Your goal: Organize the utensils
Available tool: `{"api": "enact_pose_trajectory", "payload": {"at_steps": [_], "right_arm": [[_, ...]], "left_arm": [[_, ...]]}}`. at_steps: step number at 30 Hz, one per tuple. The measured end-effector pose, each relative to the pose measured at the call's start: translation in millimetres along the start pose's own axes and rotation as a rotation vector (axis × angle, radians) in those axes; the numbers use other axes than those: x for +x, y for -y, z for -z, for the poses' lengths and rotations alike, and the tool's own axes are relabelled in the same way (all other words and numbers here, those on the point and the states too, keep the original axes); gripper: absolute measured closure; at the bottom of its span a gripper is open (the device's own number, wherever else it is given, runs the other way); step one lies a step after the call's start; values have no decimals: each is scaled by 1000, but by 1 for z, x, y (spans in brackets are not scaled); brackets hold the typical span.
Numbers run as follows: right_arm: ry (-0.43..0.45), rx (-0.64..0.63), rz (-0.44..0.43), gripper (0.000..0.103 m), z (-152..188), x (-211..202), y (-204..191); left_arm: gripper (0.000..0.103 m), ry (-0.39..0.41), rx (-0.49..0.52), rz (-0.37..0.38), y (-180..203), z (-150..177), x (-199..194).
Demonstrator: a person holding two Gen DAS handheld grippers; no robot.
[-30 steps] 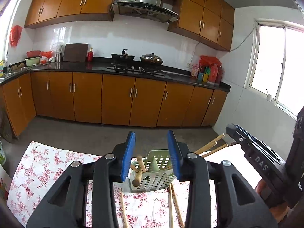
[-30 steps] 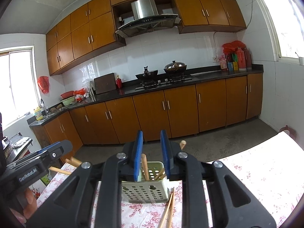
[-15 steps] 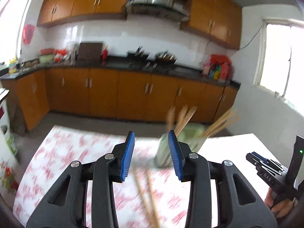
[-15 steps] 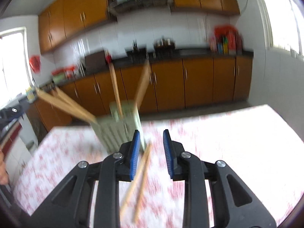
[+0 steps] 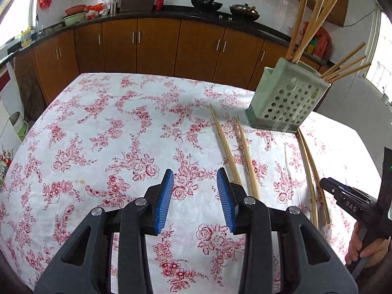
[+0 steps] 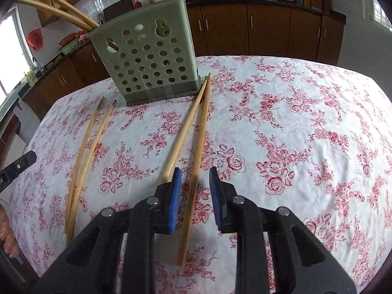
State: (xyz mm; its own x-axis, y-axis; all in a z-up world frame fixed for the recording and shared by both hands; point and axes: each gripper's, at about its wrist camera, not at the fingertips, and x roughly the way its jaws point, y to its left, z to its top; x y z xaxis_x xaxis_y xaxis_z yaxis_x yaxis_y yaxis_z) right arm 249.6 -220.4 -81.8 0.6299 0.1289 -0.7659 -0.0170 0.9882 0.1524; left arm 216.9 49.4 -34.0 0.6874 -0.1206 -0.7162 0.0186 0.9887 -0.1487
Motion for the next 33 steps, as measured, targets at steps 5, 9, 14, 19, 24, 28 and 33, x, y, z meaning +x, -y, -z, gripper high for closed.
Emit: {"api": "enact_pose_trajectory", "payload": {"at_steps": [5, 9, 14, 19, 24, 28, 33], "right_arm": [[-3, -38, 72, 95, 0, 3, 4], [13, 72, 161, 95, -6, -2, 39], [27, 199, 242, 95, -6, -11, 78], [31, 152, 254, 95, -1, -15, 75], [29, 123, 243, 95, -1, -16, 69], [30, 79, 230, 95, -3, -14, 65], [31, 75, 221, 95, -11, -8, 66]], "left_arm": [[65, -23, 19, 18, 12, 6, 9], [65, -54, 20, 47, 21, 7, 23], [66, -79, 26, 73, 35, 5, 37], [82, -108, 73, 31, 52, 4, 54], [99, -100, 106, -49, 55, 6, 59], [102, -103, 56, -98, 25, 0, 62], [102, -96, -51, 42, -6, -9, 50]]}}
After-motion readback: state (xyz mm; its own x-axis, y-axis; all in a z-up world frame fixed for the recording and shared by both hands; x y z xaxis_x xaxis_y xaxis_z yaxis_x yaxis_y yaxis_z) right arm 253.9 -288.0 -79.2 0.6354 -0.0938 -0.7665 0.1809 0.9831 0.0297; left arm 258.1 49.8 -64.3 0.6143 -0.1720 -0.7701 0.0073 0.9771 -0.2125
